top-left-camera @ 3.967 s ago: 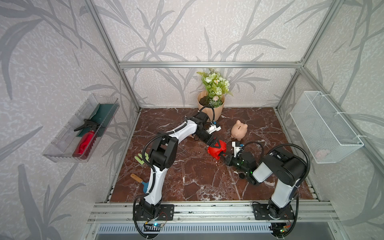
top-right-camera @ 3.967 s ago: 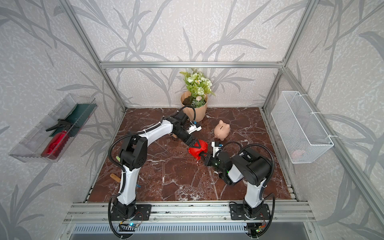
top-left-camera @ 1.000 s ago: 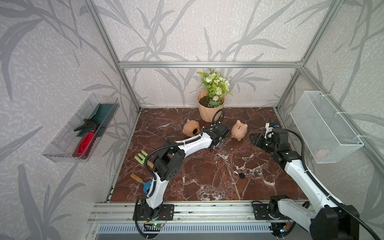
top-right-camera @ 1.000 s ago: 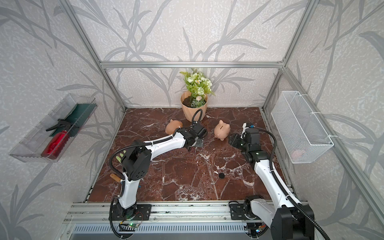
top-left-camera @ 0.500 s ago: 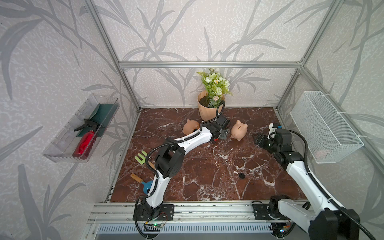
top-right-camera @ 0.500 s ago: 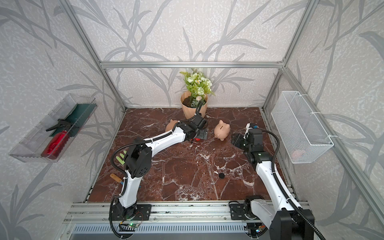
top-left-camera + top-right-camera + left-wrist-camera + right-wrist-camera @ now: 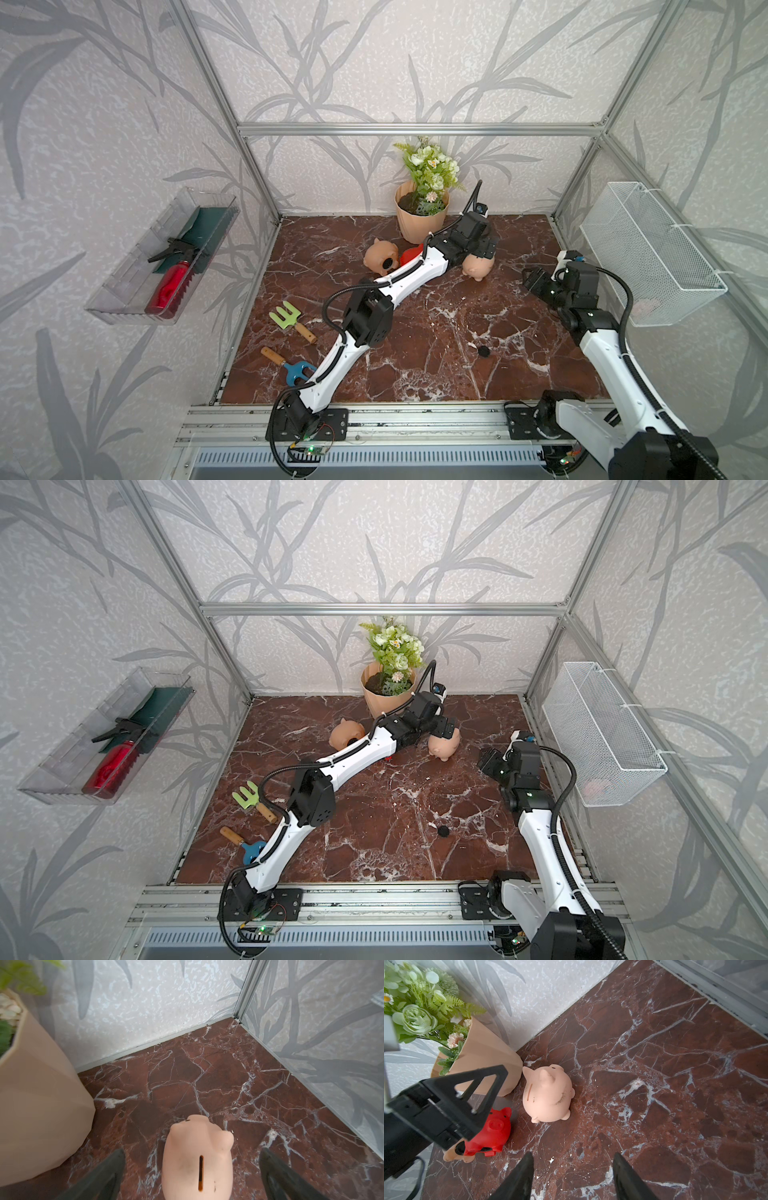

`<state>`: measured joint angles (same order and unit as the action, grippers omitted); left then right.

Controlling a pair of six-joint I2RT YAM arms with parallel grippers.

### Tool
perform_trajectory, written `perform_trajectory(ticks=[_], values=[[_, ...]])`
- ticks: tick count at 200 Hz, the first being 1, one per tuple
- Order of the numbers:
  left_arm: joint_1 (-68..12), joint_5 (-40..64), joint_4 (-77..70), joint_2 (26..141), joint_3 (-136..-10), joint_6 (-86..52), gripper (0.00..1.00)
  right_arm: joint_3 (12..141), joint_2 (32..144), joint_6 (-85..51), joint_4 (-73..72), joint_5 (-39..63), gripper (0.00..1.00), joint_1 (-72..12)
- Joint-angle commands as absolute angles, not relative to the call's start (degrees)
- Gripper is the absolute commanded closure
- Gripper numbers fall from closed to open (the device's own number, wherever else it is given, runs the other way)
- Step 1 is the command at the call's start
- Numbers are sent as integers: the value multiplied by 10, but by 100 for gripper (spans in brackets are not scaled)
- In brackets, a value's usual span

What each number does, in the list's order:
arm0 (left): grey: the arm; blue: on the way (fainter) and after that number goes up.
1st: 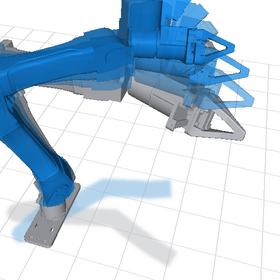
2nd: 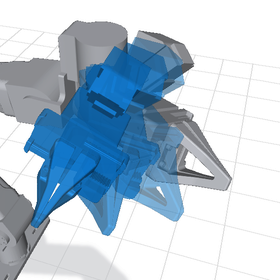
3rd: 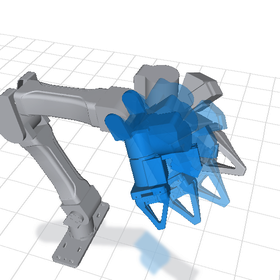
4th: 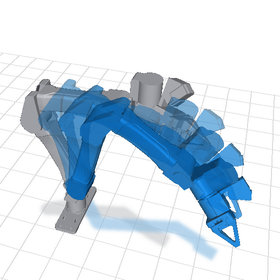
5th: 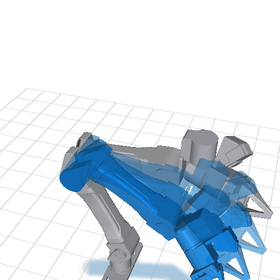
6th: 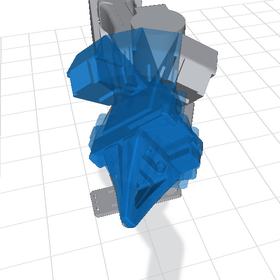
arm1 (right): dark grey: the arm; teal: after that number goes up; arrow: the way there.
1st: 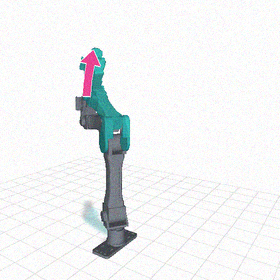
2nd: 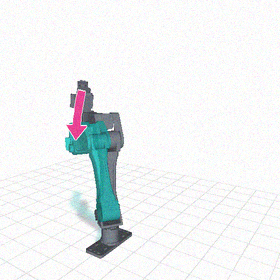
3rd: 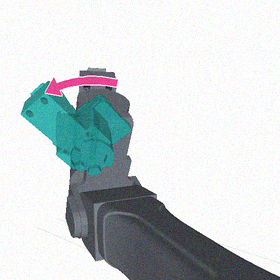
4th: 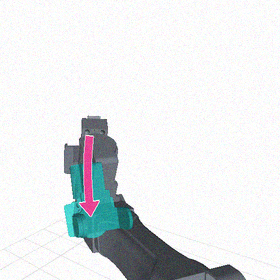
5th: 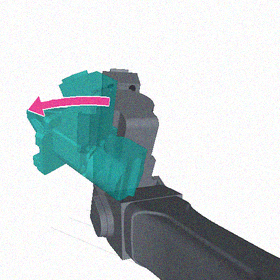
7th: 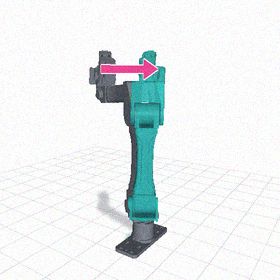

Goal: Close piggy banks
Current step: Turn over the piggy bank at the center of the board.

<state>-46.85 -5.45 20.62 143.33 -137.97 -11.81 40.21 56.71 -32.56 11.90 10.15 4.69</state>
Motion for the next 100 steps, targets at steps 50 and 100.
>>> perform_trajectory(ticks=[50, 100], values=[[-473, -26, 208, 1521, -1454, -38, 1, 392, 597, -328, 99, 138, 40, 56], [-479, -34, 183, 1561, -1483, -42, 1, 388, 604, -331, 92, 149, 40, 57]])
